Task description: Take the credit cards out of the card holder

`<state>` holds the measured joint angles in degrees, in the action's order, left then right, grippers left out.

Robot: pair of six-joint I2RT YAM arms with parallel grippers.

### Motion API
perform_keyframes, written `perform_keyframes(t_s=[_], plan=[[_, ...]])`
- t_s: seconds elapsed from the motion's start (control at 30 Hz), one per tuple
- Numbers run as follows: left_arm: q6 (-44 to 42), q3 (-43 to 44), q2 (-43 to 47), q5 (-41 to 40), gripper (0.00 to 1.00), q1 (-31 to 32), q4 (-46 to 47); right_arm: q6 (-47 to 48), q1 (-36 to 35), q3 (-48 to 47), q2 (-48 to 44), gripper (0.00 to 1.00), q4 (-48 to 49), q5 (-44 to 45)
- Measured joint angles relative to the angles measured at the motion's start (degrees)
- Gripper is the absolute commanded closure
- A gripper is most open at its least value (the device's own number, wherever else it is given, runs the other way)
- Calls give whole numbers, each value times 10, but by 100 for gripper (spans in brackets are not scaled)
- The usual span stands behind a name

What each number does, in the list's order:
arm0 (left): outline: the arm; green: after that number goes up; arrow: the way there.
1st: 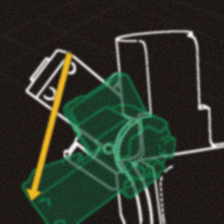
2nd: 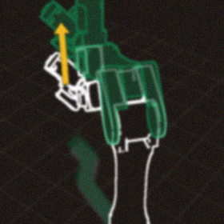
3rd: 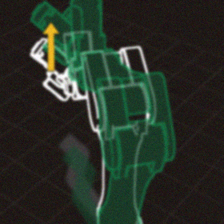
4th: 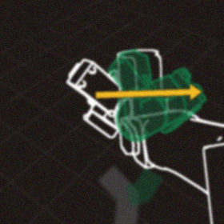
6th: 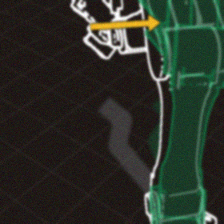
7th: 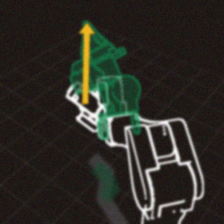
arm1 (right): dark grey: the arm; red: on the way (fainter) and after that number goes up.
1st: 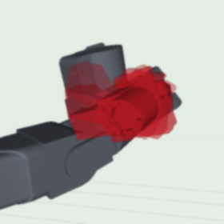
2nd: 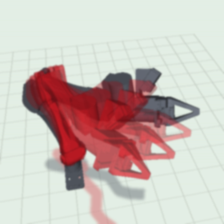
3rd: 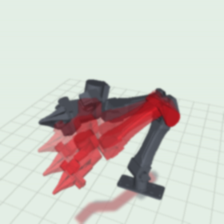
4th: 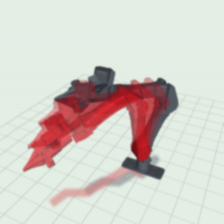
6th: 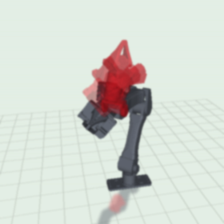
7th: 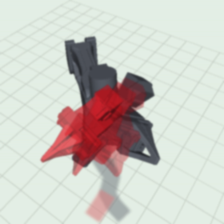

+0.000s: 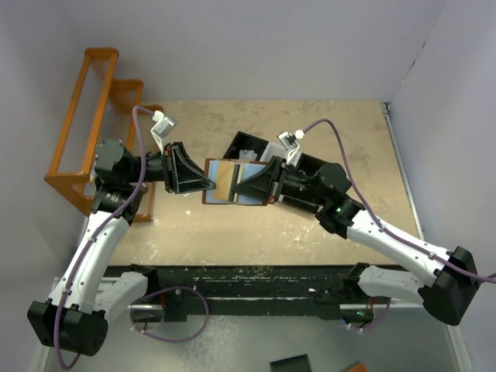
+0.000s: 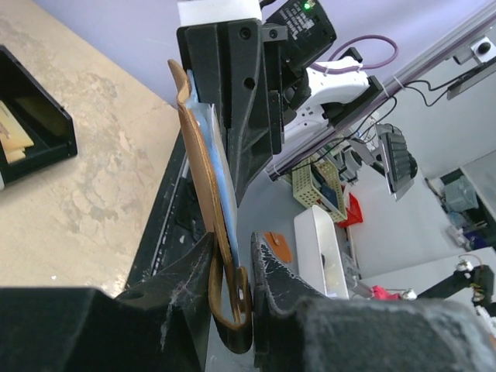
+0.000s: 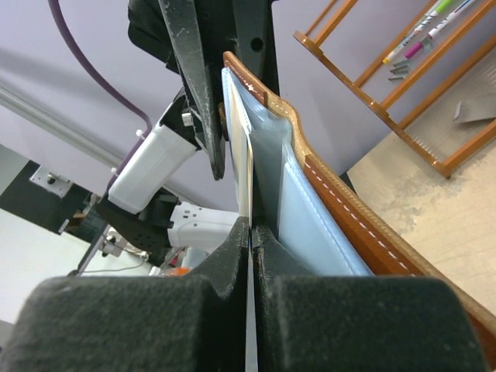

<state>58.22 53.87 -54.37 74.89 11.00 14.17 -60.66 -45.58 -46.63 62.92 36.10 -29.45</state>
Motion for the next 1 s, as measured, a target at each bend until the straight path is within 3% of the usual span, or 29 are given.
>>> perform_keyframes(t_s=[0.03, 0.2, 0.3, 0.83, 1.0], plan=[[-11, 0, 0, -2, 70, 0, -13, 1, -1, -2, 2, 100, 0, 0], [-50, 0, 0, -9, 92, 4, -70, 3, -6, -4, 14, 100, -4, 3], [-64, 0, 0, -14, 99, 4, -91, 9, -8, -4, 12, 100, -13, 5], [-35, 2, 0, -1, 100, 8, -63, 28, -9, 21, -69, 100, -81, 17], [-51, 6, 0, -3, 100, 8, -79, 29, 22, 21, -90, 100, -129, 9]])
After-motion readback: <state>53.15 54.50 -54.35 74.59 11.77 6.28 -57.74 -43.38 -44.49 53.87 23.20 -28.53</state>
